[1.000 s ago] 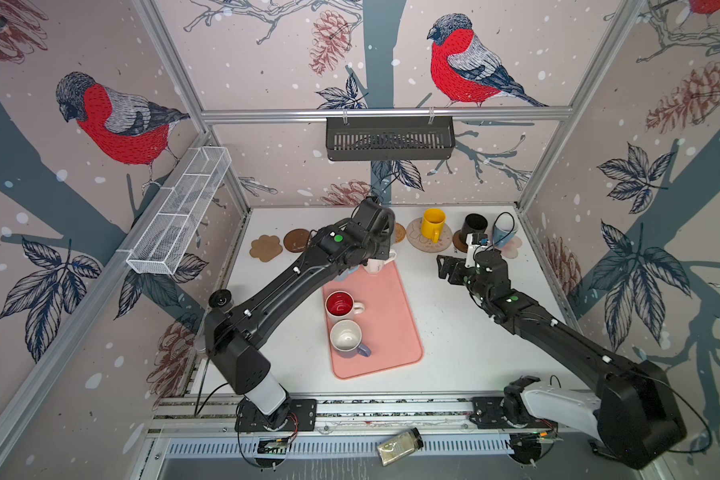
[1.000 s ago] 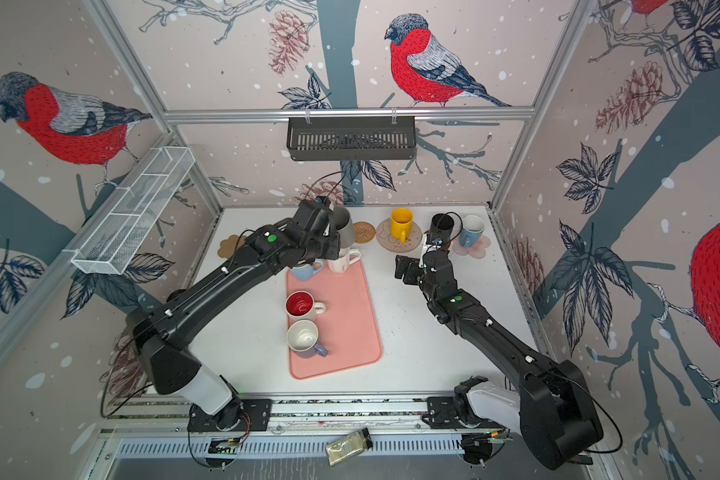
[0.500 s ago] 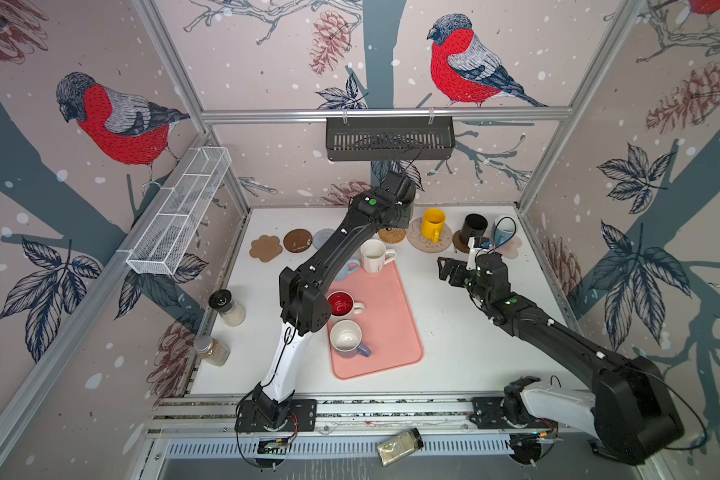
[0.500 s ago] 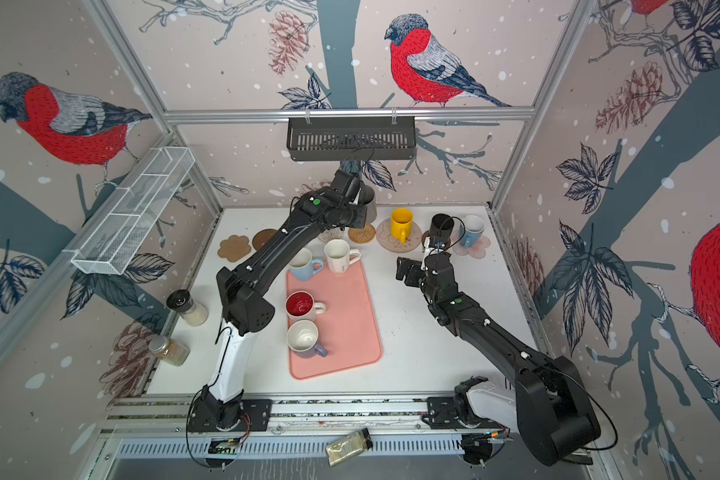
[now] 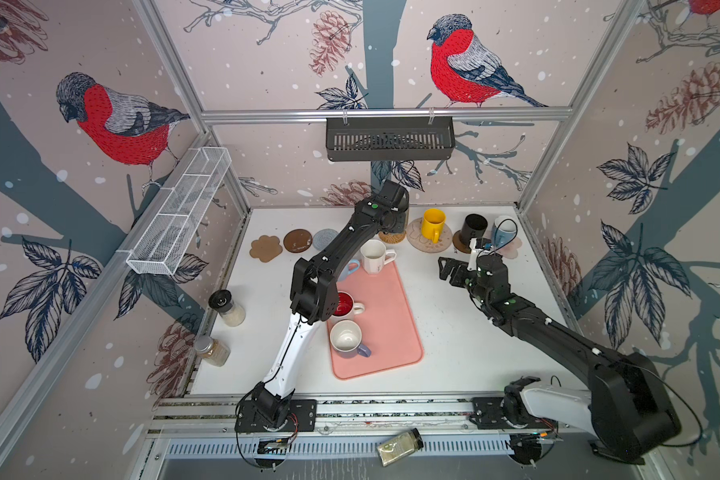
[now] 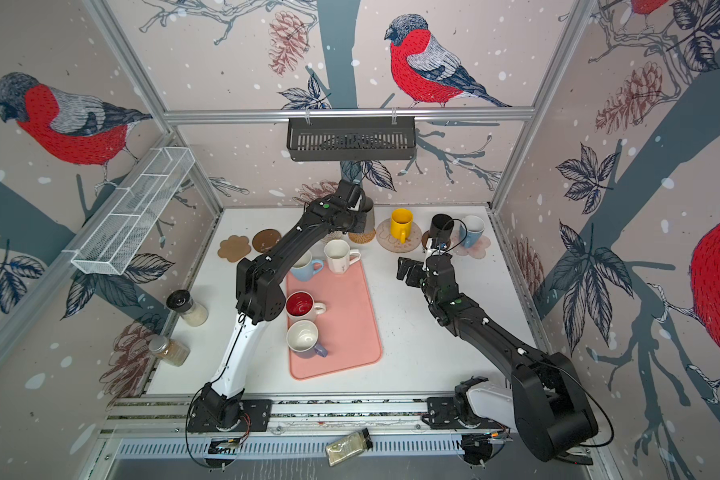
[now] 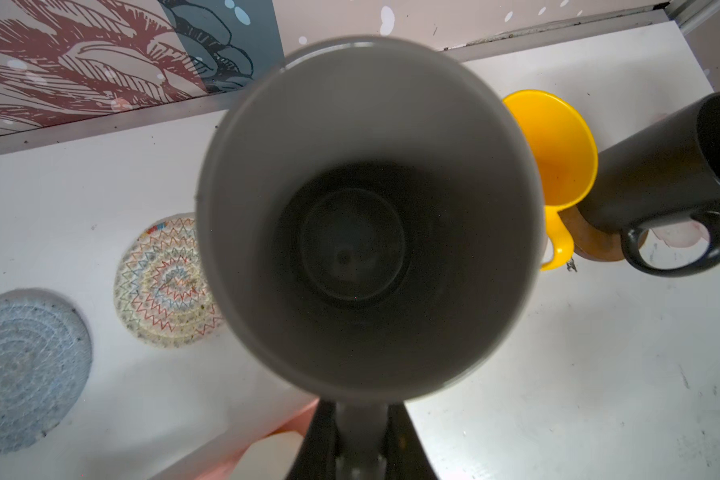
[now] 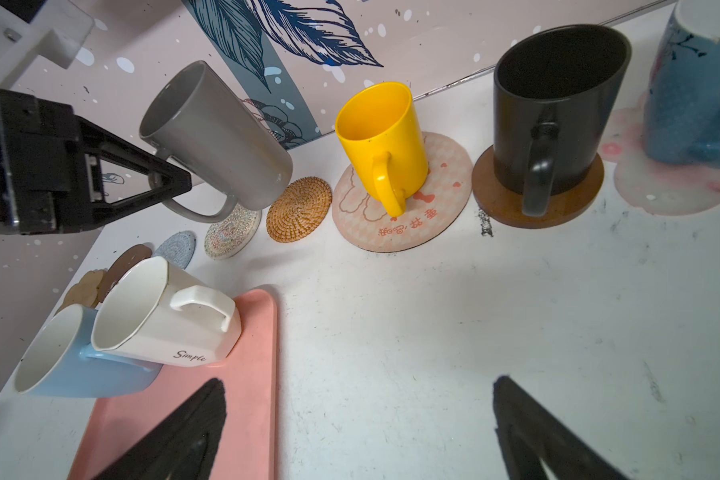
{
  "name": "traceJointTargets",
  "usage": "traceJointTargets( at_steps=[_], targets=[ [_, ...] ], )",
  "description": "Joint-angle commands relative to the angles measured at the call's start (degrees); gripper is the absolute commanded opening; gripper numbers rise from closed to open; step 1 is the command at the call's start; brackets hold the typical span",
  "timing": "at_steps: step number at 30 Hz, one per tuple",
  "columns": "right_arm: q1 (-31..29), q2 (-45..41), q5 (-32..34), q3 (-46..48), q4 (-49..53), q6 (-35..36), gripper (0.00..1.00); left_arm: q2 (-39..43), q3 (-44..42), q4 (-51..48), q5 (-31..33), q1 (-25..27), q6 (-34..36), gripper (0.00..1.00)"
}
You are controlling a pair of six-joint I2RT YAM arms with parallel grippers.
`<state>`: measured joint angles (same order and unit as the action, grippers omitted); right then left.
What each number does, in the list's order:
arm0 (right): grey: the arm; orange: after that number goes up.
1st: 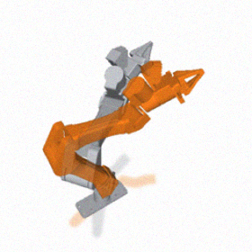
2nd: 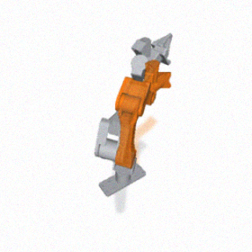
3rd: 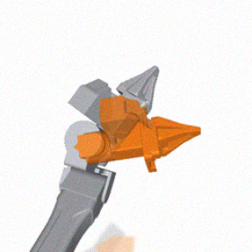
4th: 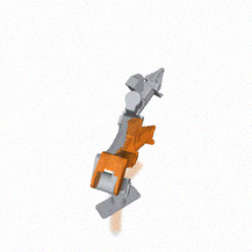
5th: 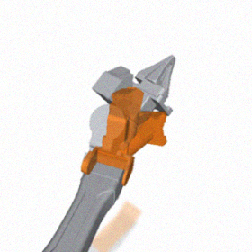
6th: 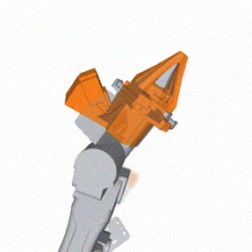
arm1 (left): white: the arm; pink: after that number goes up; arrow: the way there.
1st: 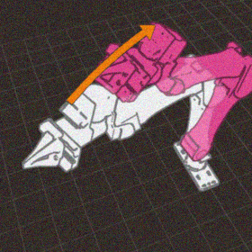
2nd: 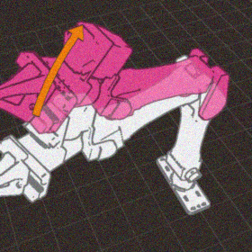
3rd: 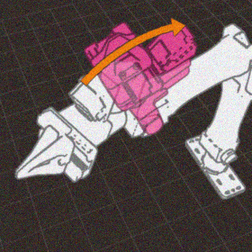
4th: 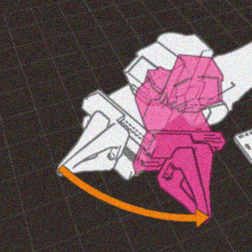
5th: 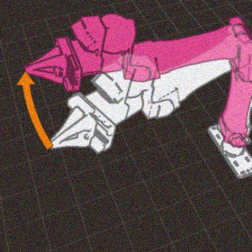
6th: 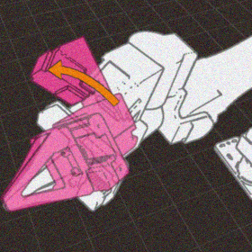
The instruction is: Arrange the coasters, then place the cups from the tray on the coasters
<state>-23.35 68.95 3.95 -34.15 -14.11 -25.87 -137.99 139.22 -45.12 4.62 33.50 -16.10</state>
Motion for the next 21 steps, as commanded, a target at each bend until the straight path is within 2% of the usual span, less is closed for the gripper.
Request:
traceJointTargets(
  at_steps=[1,7,21],
  targets=[
    [-0.05,-0.04,-0.23,0.14,-2.24,-0.83,1.00,-0.92,0.99,7.67,0.13,-0.62,2.25,0.00],
    [-0.36,0.48,-0.56,0.14,-2.57,-0.77,0.99,-3.39,2.20,9.51,1.03,-0.94,4.53,0.00],
    [-0.62,1.11,-0.45,-0.04,-2.68,-0.73,1.00,-5.83,2.15,9.40,0.33,-1.72,4.93,0.00]
  ],
)
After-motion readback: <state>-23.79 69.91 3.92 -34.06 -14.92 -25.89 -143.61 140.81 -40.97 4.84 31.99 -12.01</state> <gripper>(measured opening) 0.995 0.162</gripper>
